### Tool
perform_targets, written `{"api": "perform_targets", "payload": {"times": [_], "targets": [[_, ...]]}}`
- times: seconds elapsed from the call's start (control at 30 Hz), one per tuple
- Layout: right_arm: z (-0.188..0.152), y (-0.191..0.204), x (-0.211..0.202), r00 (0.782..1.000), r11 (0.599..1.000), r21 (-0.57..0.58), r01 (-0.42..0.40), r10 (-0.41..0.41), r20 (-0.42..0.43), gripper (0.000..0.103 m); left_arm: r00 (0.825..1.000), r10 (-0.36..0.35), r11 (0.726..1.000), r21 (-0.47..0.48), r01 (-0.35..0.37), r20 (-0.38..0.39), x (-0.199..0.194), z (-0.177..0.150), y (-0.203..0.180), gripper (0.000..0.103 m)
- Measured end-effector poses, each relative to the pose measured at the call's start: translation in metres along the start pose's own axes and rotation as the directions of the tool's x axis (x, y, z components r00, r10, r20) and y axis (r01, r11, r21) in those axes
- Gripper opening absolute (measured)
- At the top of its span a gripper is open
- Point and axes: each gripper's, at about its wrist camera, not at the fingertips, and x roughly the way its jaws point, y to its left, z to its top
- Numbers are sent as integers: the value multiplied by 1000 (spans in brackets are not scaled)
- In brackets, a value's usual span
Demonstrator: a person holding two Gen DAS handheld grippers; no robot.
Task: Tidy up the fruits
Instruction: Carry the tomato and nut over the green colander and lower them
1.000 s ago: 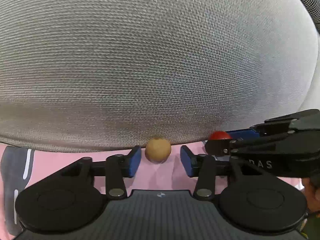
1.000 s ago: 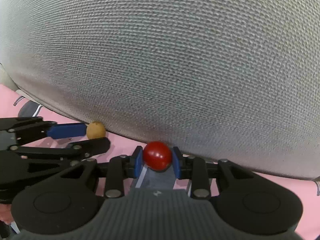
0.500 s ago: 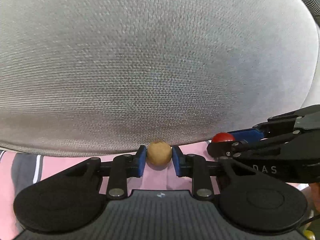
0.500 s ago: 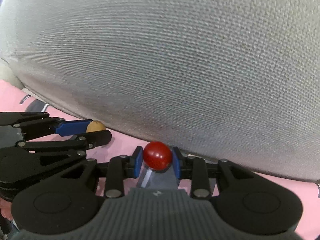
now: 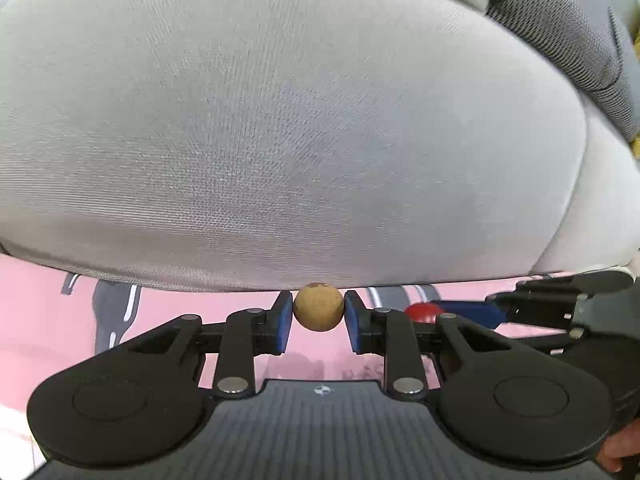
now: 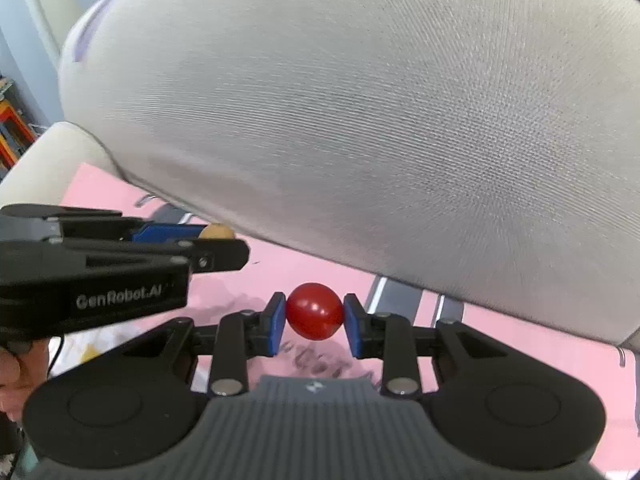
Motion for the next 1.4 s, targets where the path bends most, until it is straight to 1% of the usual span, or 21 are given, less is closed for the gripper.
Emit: {"api": "perform_targets", "payload": {"times": [0.17, 0.23, 0.27, 0.37, 0.7, 1.03, 1.2, 1.4], "targets": [[-20, 10, -38, 1000, 1000, 4, 9, -9, 29, 28, 1000, -2, 1000, 17, 2, 14, -26, -10, -14, 31], [-30, 12, -50, 999, 1000, 12, 14, -14, 36, 28, 1000, -10, 999, 38, 9, 20, -39, -15, -26, 31], [-36, 11, -57, 999, 1000, 16, 17, -18, 38, 28, 1000, -15, 999, 46, 14, 23, -56, -19, -32, 31], [-52, 17, -68, 999, 999, 31, 29, -30, 41, 28, 999, -38, 997, 74, 36, 29, -83, -32, -44, 31], [-102, 21, -121, 997, 996, 57, 61, -64, 51, 28, 994, -107, 981, 168, 100, 36, -131, -58, -83, 31], [-138, 14, -146, 994, 992, 80, 93, -98, 53, 28, 986, -165, 956, 246, 159, 4, -142, -78, -118, 31], [-151, 6, -149, 992, 989, 92, 116, -120, 34, 28, 981, -187, 940, 282, 192, -46, -135, -87, -132, 31], [-165, -5, -144, 990, 984, 112, 138, -138, -6, 28, 972, -193, 915, 333, 227, -133, -120, -100, -148, 31]]}}
